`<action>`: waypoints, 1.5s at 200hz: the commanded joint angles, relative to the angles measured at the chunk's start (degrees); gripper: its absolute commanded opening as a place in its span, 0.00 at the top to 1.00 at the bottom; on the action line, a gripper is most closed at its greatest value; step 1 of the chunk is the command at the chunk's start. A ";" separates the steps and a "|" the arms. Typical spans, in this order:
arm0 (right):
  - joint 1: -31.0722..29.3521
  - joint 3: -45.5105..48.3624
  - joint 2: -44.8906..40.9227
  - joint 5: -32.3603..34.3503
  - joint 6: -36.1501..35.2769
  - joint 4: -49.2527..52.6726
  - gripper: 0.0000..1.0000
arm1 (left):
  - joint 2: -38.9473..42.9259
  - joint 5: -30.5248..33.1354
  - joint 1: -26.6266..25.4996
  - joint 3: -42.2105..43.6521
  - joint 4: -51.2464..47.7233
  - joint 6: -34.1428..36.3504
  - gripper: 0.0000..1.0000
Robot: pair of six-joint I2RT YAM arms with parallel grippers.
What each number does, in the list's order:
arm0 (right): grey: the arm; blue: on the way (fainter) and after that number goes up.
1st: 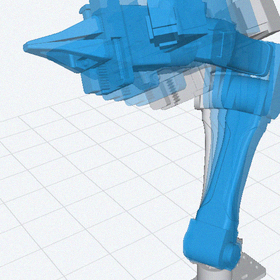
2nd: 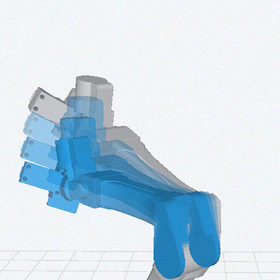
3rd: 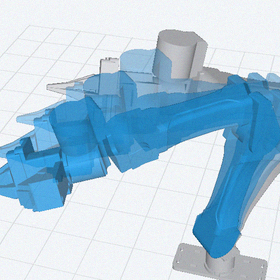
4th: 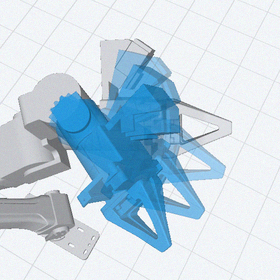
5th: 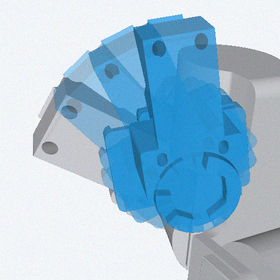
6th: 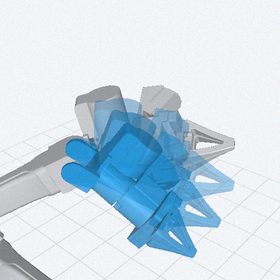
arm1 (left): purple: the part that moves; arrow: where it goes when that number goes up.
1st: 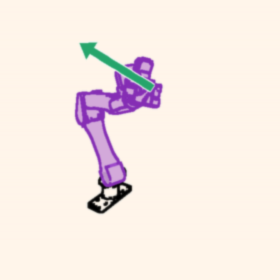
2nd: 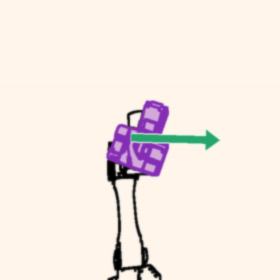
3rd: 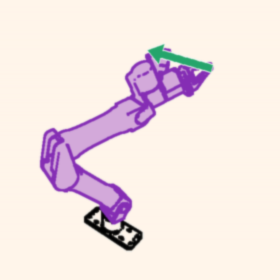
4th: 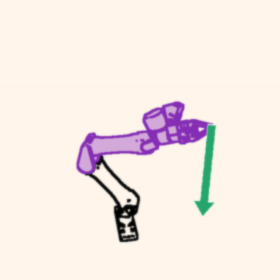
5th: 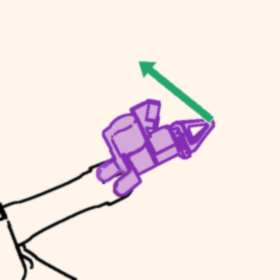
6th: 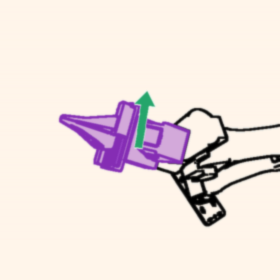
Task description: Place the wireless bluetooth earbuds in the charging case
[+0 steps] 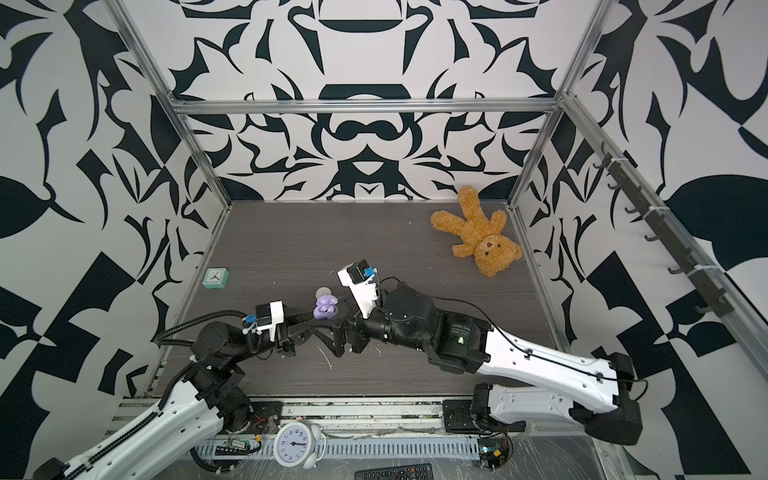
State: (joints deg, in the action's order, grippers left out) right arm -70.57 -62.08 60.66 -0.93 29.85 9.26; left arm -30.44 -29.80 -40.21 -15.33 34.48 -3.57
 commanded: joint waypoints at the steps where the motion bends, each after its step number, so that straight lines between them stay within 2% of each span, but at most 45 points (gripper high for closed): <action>1: 0.16 -3.09 0.76 -0.80 -0.14 -0.26 0.03 | 0.17 -0.10 -0.31 -0.60 0.37 0.32 1.00; 232: 0.10 -5.32 1.91 -5.05 -4.02 1.12 0.07 | -0.99 -1.29 -0.93 -0.80 -0.18 0.46 1.00; 300: 0.16 -5.92 2.22 -7.49 -5.98 1.40 0.15 | -1.46 -1.92 -1.10 -0.84 -0.29 -0.19 1.00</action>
State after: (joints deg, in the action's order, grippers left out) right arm -70.15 -64.88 63.46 -5.37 25.52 13.21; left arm -31.51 -30.33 -40.91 -15.35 34.48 -3.40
